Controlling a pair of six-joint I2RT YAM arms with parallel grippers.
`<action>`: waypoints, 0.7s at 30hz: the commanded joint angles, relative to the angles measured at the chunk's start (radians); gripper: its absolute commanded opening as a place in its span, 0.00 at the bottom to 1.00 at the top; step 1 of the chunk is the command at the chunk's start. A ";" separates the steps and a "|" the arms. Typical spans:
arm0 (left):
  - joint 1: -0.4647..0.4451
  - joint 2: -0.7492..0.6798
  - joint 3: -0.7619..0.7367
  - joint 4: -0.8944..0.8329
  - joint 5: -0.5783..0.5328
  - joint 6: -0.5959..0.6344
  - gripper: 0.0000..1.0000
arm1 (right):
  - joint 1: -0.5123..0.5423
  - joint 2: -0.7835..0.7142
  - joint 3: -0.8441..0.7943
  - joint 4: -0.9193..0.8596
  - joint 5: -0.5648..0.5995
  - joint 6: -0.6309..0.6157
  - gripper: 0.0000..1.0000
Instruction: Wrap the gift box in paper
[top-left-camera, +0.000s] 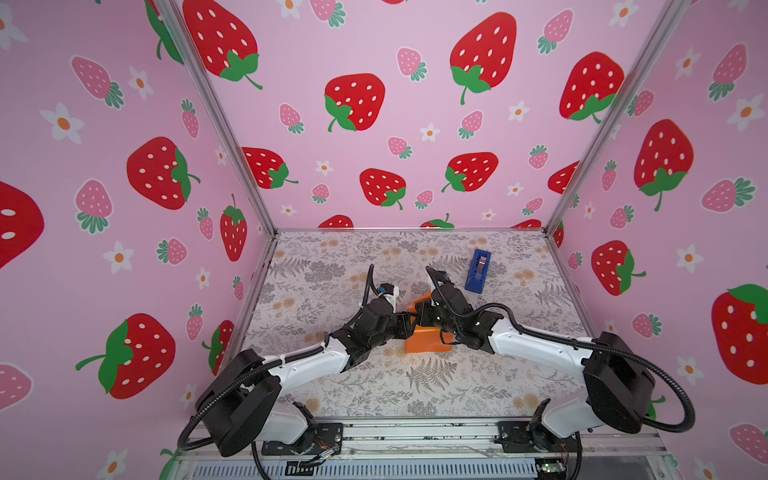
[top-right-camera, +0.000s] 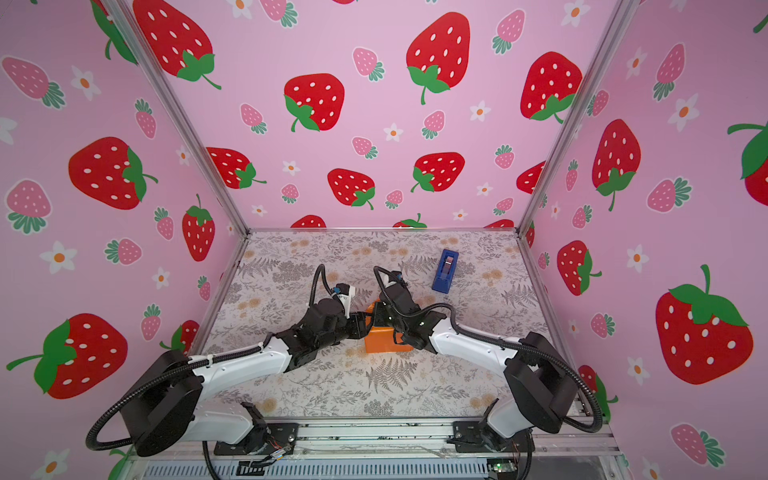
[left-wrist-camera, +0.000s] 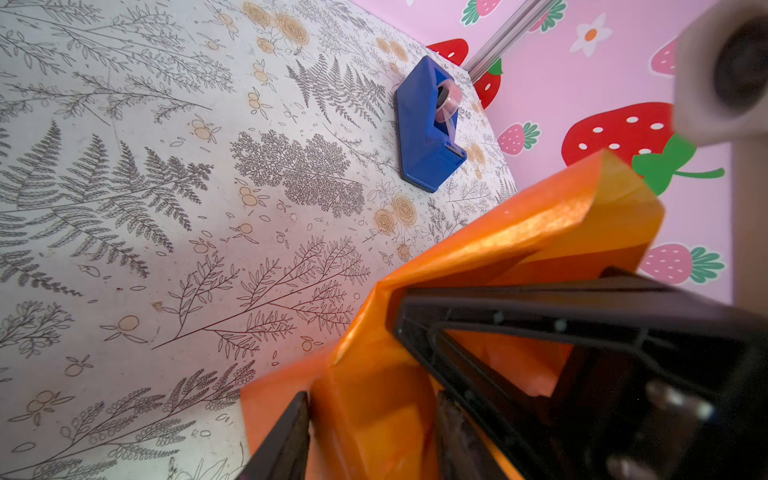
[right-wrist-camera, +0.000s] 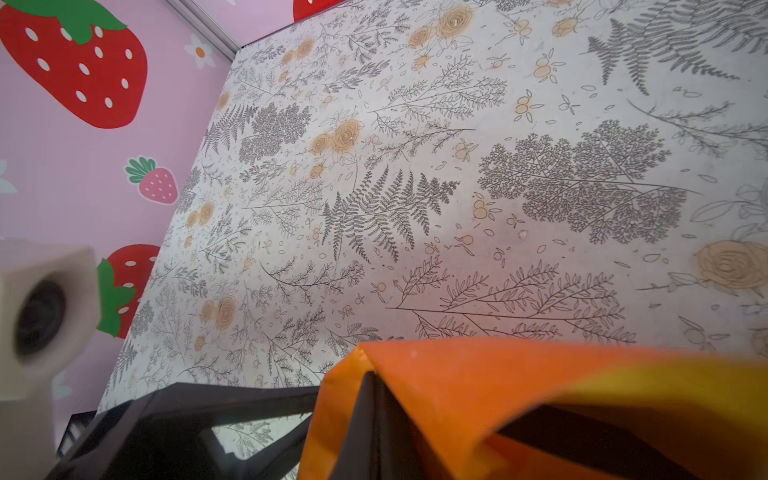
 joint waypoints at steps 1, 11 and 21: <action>-0.007 0.038 -0.022 -0.135 0.002 0.003 0.49 | 0.003 -0.016 -0.049 -0.067 0.095 -0.009 0.01; -0.007 0.052 -0.016 -0.139 0.008 0.000 0.50 | -0.007 -0.045 -0.066 -0.115 0.130 -0.020 0.02; -0.007 0.066 -0.008 -0.142 0.015 -0.001 0.49 | -0.001 -0.166 -0.007 -0.129 -0.031 -0.018 0.02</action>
